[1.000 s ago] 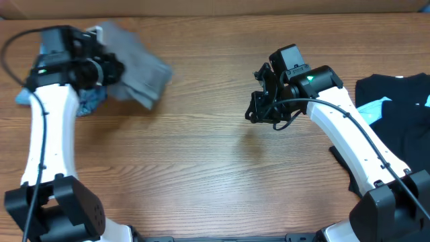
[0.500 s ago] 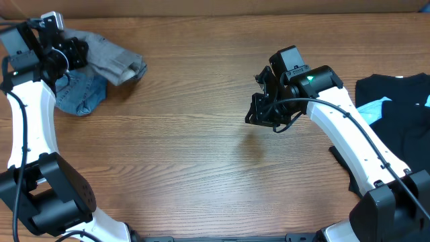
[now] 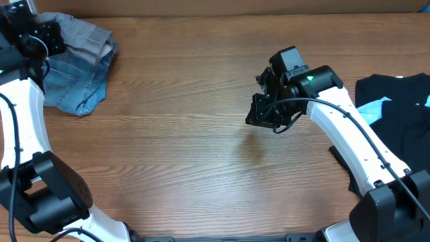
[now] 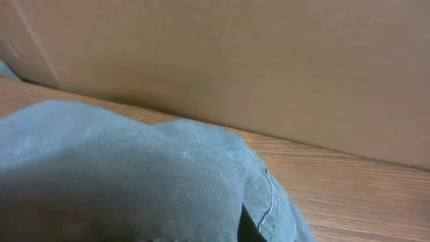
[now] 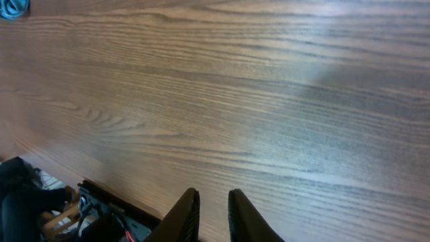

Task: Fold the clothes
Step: 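Carry the folded shorts with the left gripper onto the jeans at upper left, then release the shorts and lift the left gripper away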

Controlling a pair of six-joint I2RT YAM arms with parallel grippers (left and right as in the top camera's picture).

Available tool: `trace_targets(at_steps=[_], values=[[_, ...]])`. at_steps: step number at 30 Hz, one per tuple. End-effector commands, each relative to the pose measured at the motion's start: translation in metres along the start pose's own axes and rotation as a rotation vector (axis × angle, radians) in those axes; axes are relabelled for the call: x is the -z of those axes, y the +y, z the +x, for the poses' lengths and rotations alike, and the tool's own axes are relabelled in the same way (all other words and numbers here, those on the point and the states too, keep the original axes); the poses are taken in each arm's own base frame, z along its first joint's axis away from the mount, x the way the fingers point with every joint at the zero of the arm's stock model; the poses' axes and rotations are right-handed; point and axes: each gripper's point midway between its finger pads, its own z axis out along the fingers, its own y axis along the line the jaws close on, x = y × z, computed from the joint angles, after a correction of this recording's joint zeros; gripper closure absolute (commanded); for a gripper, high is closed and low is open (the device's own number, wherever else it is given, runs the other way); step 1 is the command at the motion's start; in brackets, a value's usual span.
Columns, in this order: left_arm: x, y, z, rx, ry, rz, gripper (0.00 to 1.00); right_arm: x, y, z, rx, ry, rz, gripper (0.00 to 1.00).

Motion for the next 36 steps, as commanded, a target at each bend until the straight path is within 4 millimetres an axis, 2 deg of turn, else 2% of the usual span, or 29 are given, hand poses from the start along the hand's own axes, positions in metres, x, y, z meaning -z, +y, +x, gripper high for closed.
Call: trace_targets(at_steps=[1, 4, 6, 9, 13, 14, 15, 16, 17, 21, 25, 26, 28, 29, 31, 36], values=[[-0.013, 0.014, 0.004, 0.01, 0.012, -0.021, 0.96, 0.01, 0.007, -0.002, 0.006, -0.021, -0.018, 0.82], [-0.019, 0.021, 0.024, 0.034, 0.075, -0.034, 0.95, 0.01, 0.006, 0.001, 0.0, -0.01, -0.014, 0.82], [-0.017, 0.028, 0.036, 0.054, 0.122, -0.063, 0.88, 0.01, 0.006, 0.001, -0.001, -0.008, -0.013, 0.82], [-0.001, 0.038, 0.053, 0.101, 0.208, -0.107, 0.67, 0.01, 0.006, 0.001, -0.001, -0.008, -0.013, 0.82], [0.038, 0.059, 0.067, 0.171, 0.326, -0.22, 0.52, 0.01, 0.006, 0.001, 0.0, -0.008, -0.012, 0.82], [0.049, 0.062, 0.067, 0.185, 0.348, -0.242, 0.44, 0.01, 0.006, 0.001, -0.001, -0.008, -0.012, 0.82], [0.063, 0.067, 0.065, 0.204, 0.362, -0.263, 0.12, 0.01, 0.006, 0.001, -0.001, -0.008, -0.012, 0.82], [0.072, 0.07, 0.063, 0.223, 0.365, -0.275, 0.0, 0.01, 0.006, 0.001, 0.0, -0.008, -0.012, 0.81], [0.085, 0.073, 0.058, 0.258, 0.361, -0.289, 0.0, 0.01, 0.006, 0.001, 0.0, -0.008, -0.012, 0.81], [0.115, 0.072, 0.037, 0.307, 0.307, -0.248, 0.0, 0.01, 0.006, 0.001, 0.0, -0.008, -0.012, 0.81], [0.117, 0.072, 0.035, 0.312, 0.297, -0.231, 0.0, 0.01, 0.006, 0.001, 0.002, -0.012, -0.013, 0.81], [0.113, 0.071, 0.039, 0.313, 0.309, -0.226, 0.05, 0.01, 0.006, 0.0, 0.003, -0.014, -0.014, 0.81], [0.101, 0.07, 0.051, 0.308, 0.345, -0.216, 0.32, 0.01, 0.007, -0.001, 0.005, -0.017, -0.016, 0.81], [0.092, 0.071, 0.06, 0.313, 0.373, -0.21, 0.55, 0.01, 0.007, -0.001, 0.004, -0.017, -0.016, 0.81], [0.074, 0.072, 0.079, 0.327, 0.428, -0.197, 0.94, 0.01, 0.007, -0.001, 0.004, -0.016, -0.016, 0.81], [0.027, 0.081, 0.138, 0.343, 0.581, -0.175, 0.96, 0.01, 0.006, 0.001, 0.001, -0.011, -0.014, 0.81]])
